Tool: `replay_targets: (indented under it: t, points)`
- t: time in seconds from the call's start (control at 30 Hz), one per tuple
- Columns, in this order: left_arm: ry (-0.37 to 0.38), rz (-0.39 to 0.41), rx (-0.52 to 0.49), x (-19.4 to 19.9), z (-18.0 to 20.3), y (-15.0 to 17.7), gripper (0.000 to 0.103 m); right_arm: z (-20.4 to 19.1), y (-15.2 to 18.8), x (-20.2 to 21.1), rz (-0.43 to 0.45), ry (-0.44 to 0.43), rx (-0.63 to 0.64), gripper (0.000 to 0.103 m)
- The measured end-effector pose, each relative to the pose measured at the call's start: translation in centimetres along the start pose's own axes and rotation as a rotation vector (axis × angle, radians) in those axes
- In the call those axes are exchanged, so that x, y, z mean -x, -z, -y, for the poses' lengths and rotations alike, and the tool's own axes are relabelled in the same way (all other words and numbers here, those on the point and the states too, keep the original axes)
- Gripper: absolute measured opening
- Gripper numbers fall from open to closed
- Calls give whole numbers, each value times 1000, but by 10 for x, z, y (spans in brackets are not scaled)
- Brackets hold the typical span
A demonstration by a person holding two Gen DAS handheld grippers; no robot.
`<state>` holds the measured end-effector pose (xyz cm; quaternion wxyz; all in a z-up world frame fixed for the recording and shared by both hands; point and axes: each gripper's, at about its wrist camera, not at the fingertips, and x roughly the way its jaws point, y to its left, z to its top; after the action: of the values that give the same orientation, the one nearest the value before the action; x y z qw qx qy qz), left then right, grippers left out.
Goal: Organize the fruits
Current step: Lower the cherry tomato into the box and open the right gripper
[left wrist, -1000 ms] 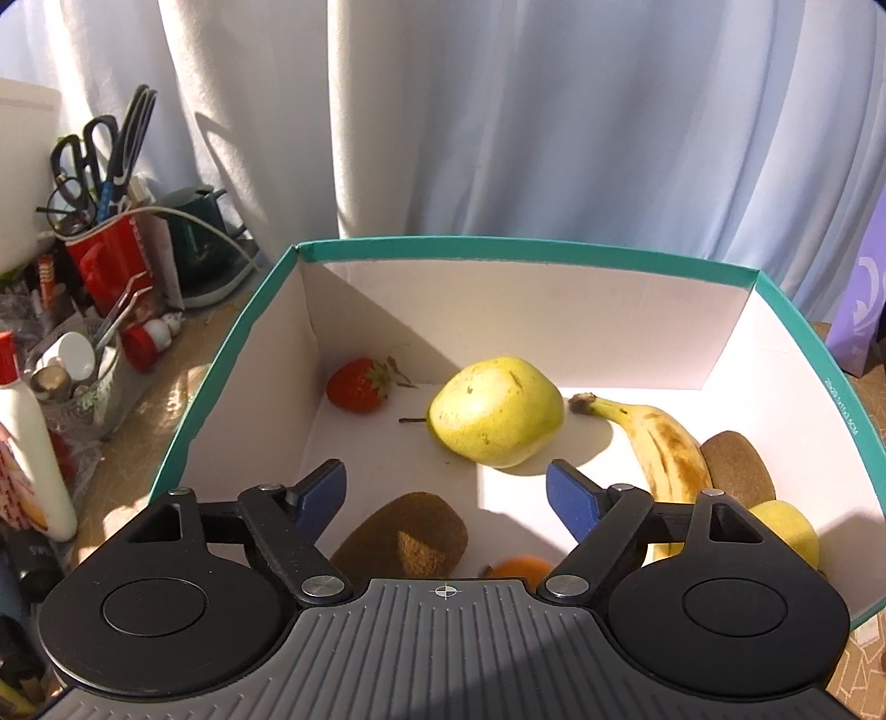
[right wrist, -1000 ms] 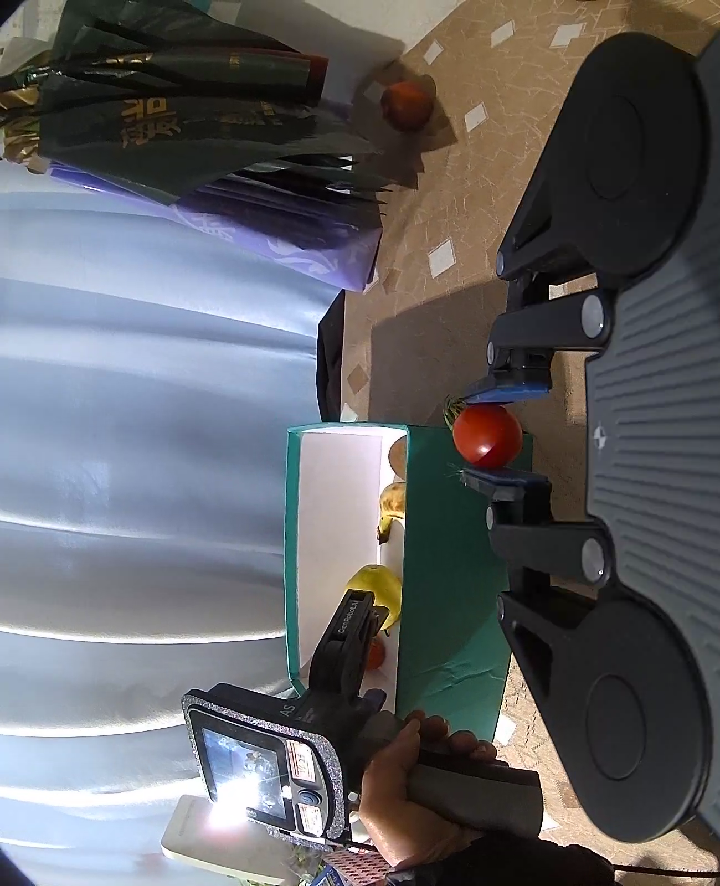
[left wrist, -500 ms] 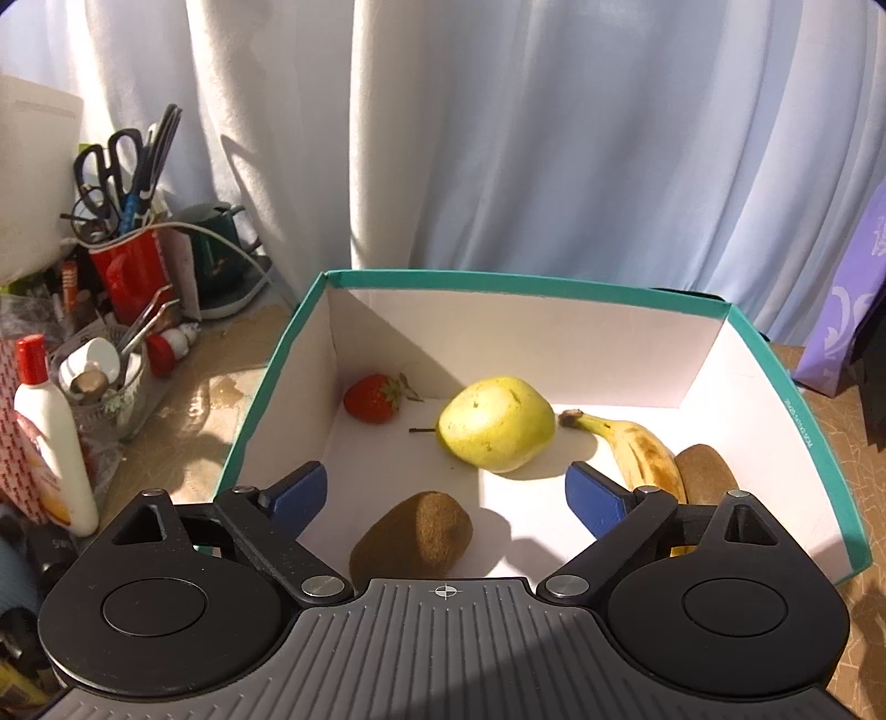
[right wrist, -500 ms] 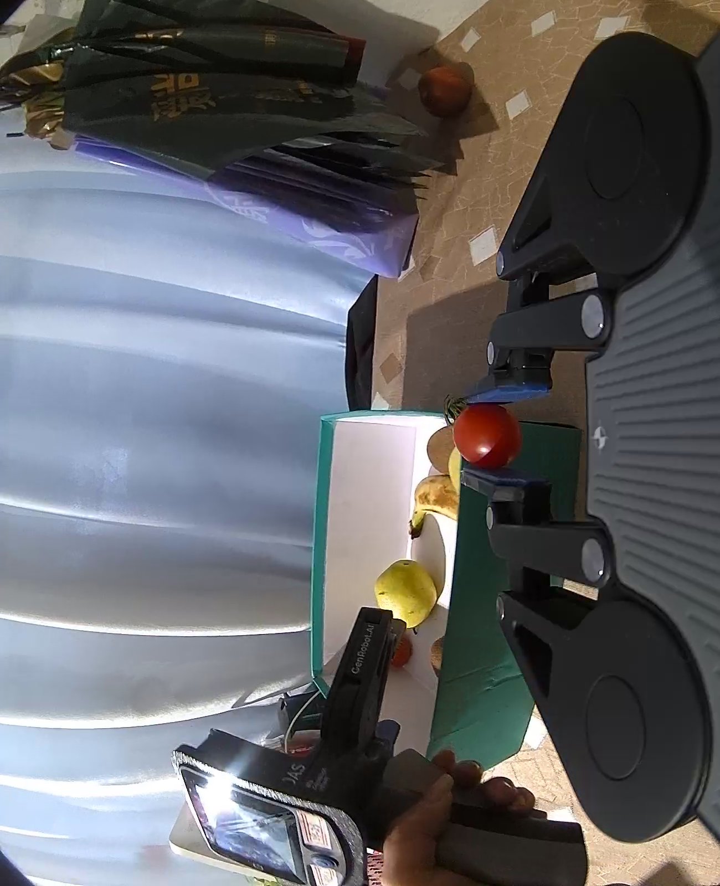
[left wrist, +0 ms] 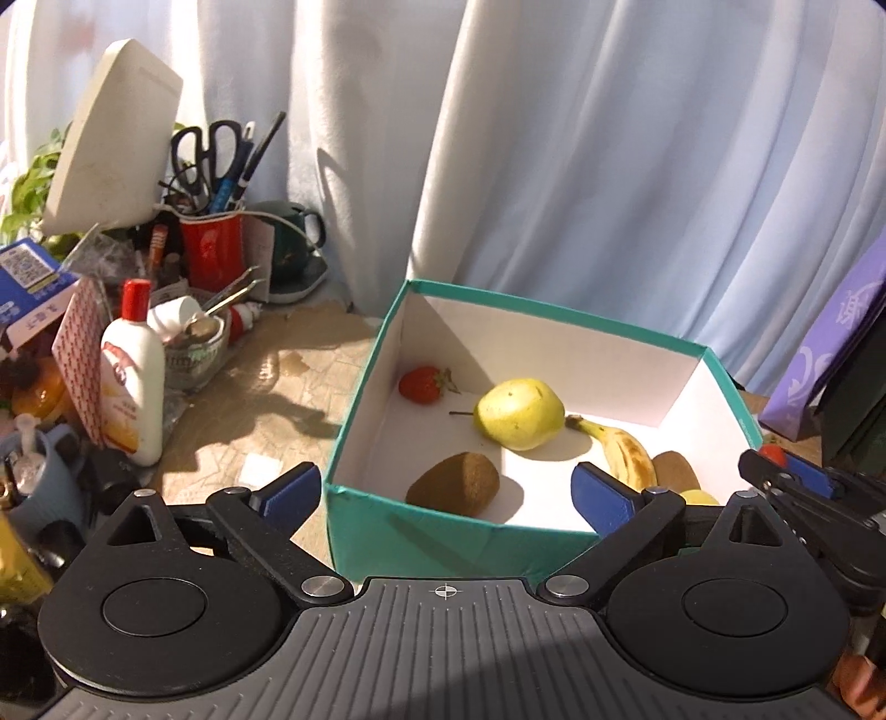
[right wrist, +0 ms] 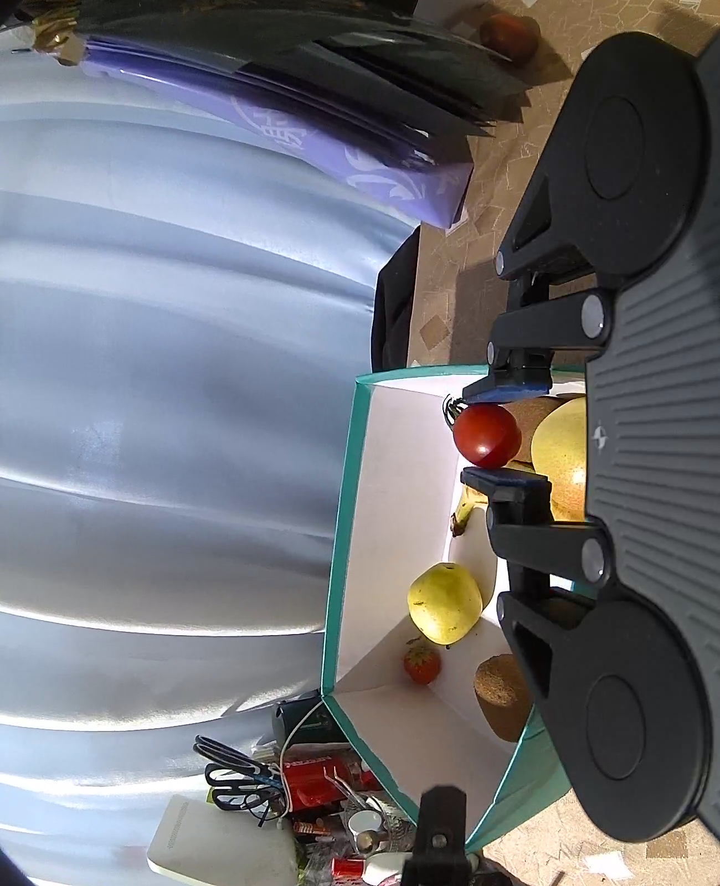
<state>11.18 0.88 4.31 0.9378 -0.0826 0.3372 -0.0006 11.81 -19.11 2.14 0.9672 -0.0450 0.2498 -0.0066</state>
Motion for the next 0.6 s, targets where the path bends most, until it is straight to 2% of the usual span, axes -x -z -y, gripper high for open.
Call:
replay_targets:
  t: [0.27,0.43,0.5,0.6]
  points:
    - [-67,-46,52,2,-26,13,100,-6,7,-32,-70,1,4,24]
    - [-89,-64,69,1,-35,17,100,-12,11,-41,-79,12,28,24]
    - [-94,-62,66,2,-35,18,100,-13,11,-42,-76,14,31,27]
    - [-91,-68,57,2,-34,19,100,-13,9,-42,-83,-13,28,40]
